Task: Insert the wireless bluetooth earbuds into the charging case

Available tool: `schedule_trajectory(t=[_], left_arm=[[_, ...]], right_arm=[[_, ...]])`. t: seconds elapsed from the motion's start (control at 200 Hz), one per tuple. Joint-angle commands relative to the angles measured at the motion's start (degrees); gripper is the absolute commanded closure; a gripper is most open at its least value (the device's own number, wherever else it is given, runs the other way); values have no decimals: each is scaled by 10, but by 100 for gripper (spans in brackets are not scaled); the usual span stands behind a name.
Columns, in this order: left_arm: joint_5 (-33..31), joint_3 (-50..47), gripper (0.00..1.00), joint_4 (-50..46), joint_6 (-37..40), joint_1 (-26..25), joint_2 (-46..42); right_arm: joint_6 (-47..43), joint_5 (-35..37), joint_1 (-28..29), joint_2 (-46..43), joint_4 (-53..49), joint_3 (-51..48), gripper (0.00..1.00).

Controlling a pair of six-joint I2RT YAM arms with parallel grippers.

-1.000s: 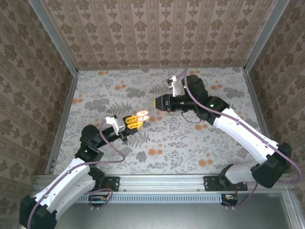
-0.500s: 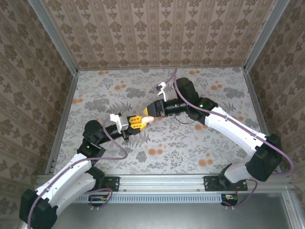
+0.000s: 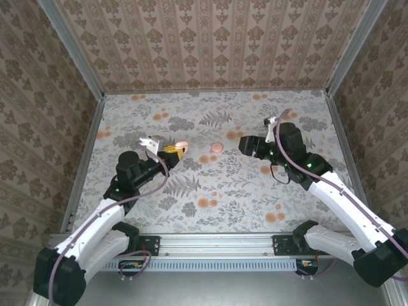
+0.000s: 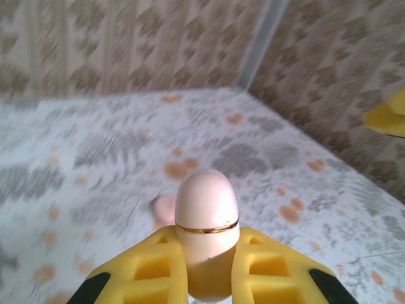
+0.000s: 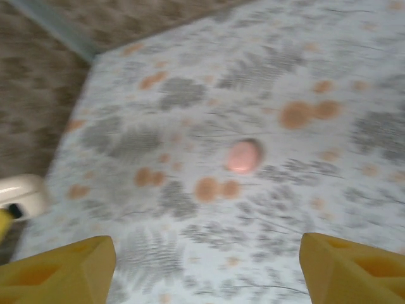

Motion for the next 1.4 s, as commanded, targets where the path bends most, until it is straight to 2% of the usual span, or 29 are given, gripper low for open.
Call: schedule_trajectory(t=[0.0,0.16,0.305,0.41,0.585,0.765,0.89,0.985,1.035,1.12,1.215,1.395], left_arm=[[-29,10,96,-32,-52,7,46],[0,36,95,-27,-58,5,163],[19,72,92,-26,-54,-5,269],[23,100,88,-37,-55,-8,340],[6,143,72,-96,-36,-5,407],[-45,176,49,-168,9,0,403],[-81,206,31,-226,57,8,383],[-111,231,14,-268,97,18,368],[-128,243,1,-285,118,27,358],[-158,260,0,-304,152,45,340],[-198,259,0,-295,186,71,309],[-251,171,0,-168,271,131,227]], right_arm=[[-16,85,-23,-4,28,-43,15],[-16,152,-64,11,18,-70,0],[-33,207,-103,18,45,-91,0],[-65,231,-132,33,104,-118,0],[-147,260,-153,58,193,-158,0],[-217,294,-163,97,269,-187,0],[-237,284,-184,121,360,-222,0],[-240,256,-204,148,435,-243,0],[-240,245,-213,168,461,-246,0],[-241,229,-224,194,473,-234,0],[-254,195,-235,208,531,-240,0],[-266,157,-248,260,618,-253,0]])
